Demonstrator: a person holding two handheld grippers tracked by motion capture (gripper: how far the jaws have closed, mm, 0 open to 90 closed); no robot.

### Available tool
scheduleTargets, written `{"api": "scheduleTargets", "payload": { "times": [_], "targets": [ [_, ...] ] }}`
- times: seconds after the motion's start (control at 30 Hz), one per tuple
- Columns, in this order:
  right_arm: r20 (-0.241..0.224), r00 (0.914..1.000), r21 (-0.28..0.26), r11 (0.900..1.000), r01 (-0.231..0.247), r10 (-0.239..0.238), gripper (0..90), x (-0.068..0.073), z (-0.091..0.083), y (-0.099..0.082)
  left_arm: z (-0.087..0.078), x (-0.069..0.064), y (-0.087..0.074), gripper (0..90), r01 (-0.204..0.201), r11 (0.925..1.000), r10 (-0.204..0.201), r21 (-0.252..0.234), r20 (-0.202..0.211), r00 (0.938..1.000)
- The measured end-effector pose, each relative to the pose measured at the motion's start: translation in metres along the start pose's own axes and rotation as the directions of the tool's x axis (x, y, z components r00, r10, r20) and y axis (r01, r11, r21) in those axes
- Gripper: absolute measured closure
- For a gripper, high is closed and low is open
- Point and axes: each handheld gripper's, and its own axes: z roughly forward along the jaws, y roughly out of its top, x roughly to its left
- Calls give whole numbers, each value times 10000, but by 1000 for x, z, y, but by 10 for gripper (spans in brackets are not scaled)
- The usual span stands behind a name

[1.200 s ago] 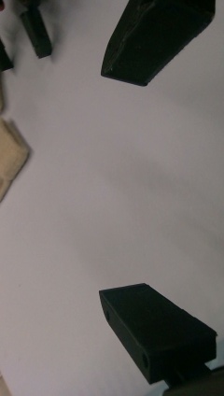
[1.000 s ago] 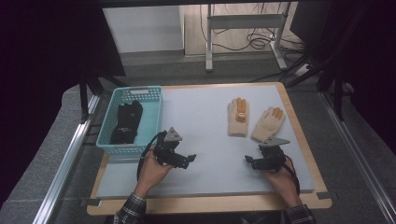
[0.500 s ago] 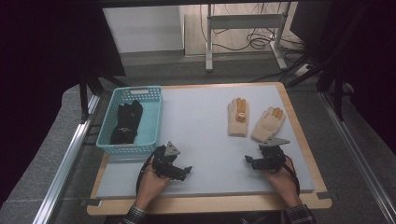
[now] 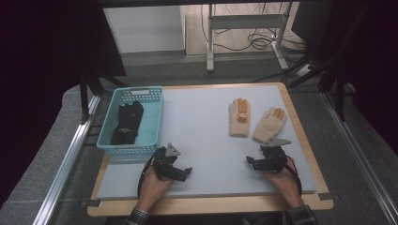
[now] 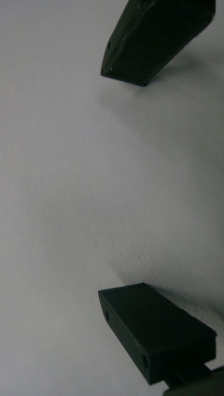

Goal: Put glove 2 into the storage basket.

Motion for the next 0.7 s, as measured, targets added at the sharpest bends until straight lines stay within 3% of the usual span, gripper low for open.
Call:
{"api": "scheduleTargets", "payload": {
  "times": [0.17, 0.47, 0.7],
  "targets": [
    [11, 10000, -16, 10000, -36, 36, 208, 0, -1, 0, 0, 0, 0, 0, -21, 10000, 21, -3, -14, 10000],
    [-19, 9979, -547, 9964, -645, 645, 213, -12, -16, 2, 0, 0, 0, 0, -18, 10000, 18, -5, -19, 10000],
    [553, 9945, -272, 9958, -876, 890, 213, -38, -28, 16, 0, 0, 0, 0, -8, 10000, 8, -12, -22, 10000]
  ]
}}
